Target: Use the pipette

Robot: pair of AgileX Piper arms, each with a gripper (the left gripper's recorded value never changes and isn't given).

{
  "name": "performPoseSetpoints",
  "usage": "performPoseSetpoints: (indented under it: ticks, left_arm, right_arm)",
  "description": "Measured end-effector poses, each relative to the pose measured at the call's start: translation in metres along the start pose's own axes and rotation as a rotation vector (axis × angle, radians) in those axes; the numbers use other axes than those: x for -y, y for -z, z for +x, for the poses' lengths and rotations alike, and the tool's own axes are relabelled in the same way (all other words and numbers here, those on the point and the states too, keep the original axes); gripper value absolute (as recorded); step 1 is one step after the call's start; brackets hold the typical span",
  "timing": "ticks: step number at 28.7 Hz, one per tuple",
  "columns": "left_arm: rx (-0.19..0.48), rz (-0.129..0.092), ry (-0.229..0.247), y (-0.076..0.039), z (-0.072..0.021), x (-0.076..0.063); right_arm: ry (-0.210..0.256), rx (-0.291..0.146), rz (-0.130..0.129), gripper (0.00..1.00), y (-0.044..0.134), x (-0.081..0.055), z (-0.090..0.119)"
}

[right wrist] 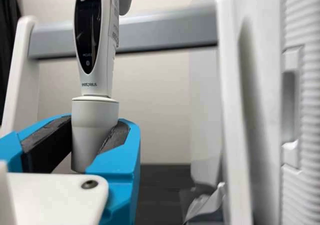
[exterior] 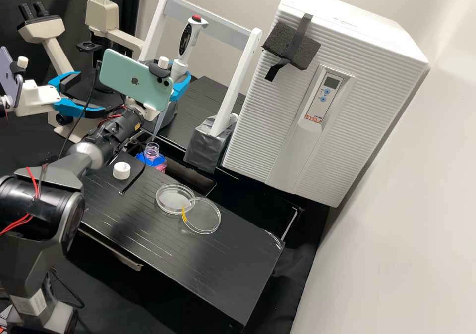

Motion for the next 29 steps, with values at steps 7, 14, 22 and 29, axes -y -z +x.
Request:
performPoseSetpoints:
  ticks: [7, 14, 22, 29]
  left_arm:
    - [0.032, -0.005, 0.073, -0.004, -0.0088, 0.020]
    - [0.026, -0.006, 0.123, -0.002, -0.0121, 0.033]
    - [0.023, -0.007, 0.141, -0.001, -0.0133, 0.038]
    - [0.036, -0.030, 0.159, -0.004, -0.0173, 0.044]
  right_arm:
    - [-0.058, -0.014, 0.026, 0.00, -0.001, 0.003, -0.005]
    - [-0.016, 0.021, 0.018, 0.00, -0.012, 0.020, -0.006]
    - [0.003, 0.042, 0.007, 0.00, -0.021, 0.032, -0.007]
    - [-0.011, 0.029, -0.011, 0.00, -0.027, 0.047, -0.012]
